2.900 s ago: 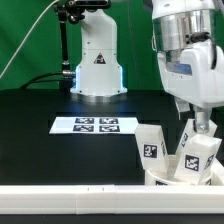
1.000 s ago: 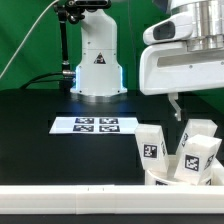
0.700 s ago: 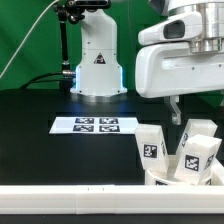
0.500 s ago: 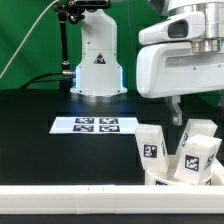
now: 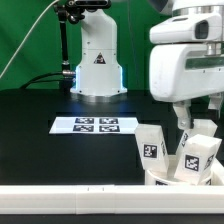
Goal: Assemble stool
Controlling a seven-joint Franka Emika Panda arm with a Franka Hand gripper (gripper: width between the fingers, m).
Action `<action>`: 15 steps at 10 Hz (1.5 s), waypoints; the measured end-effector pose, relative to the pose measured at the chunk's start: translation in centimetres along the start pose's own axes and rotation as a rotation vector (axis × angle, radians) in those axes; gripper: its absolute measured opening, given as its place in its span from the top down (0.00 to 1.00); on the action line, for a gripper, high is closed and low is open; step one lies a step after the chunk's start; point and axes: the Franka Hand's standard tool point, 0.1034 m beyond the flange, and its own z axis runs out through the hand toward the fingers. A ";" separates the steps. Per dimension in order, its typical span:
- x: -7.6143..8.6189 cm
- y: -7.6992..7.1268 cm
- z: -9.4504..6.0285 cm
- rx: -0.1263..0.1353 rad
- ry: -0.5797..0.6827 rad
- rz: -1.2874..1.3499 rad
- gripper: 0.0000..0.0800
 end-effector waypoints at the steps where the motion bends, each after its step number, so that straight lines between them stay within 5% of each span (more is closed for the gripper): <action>1: -0.1 0.1 0.1 -0.004 -0.015 -0.095 0.19; 9: -1.2 1.3 0.6 -0.030 -0.082 -0.571 0.19; 10: -1.3 1.4 0.6 -0.031 -0.082 -0.562 0.22; 12: -1.3 1.4 0.6 -0.031 -0.082 -0.550 0.57; 15: -1.3 1.5 0.6 -0.032 -0.081 -0.542 0.58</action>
Offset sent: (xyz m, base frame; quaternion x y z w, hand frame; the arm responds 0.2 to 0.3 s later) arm 0.0034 0.0034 -0.0037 0.0090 -0.0158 -0.2216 0.9750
